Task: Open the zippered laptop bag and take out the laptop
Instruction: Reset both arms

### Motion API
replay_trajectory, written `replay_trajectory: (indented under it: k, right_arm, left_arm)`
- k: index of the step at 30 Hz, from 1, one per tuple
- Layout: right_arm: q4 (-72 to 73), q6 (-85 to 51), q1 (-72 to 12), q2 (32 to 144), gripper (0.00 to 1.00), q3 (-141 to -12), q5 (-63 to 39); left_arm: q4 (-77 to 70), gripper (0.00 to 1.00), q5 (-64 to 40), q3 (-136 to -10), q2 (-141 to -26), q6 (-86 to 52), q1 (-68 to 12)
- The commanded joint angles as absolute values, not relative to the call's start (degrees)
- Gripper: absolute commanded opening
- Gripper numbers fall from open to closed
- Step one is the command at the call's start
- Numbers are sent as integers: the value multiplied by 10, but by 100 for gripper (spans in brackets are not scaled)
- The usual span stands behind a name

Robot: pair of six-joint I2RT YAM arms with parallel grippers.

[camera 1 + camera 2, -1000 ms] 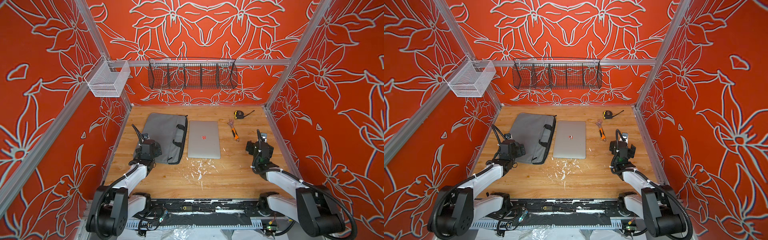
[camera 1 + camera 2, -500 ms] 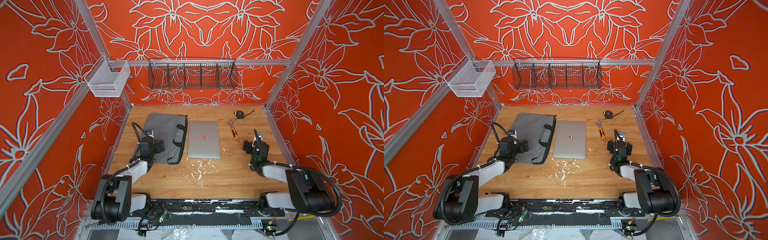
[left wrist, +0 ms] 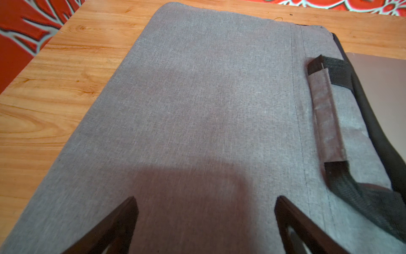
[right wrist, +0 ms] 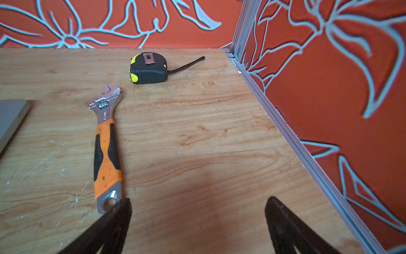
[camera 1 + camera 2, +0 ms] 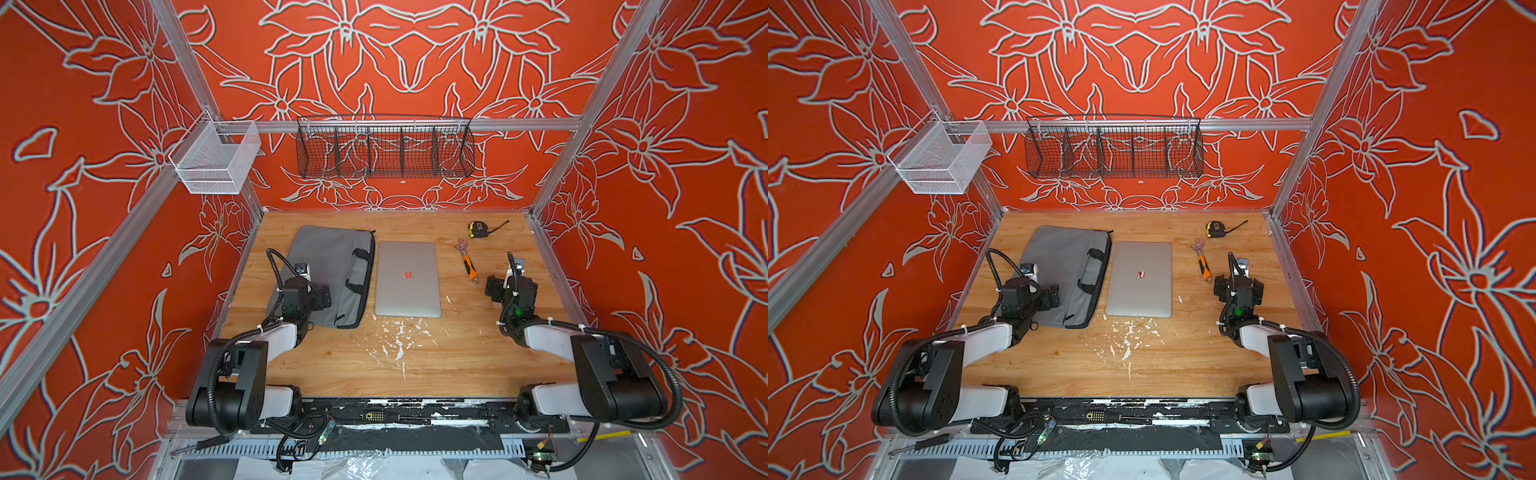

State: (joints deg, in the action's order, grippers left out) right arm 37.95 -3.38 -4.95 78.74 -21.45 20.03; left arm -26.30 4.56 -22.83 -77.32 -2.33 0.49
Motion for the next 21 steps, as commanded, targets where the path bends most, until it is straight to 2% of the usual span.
replay_trajectory:
  k: [1,21]
  right_arm:
    - [374,-22,-47,791,97,-224,189]
    - [374,-22,-48,791,97,-223,189]
  left_arm:
    - [-281,97,38,-236,-773,-14,9]
    - [-276,97,33,-240,-776,-14,11]
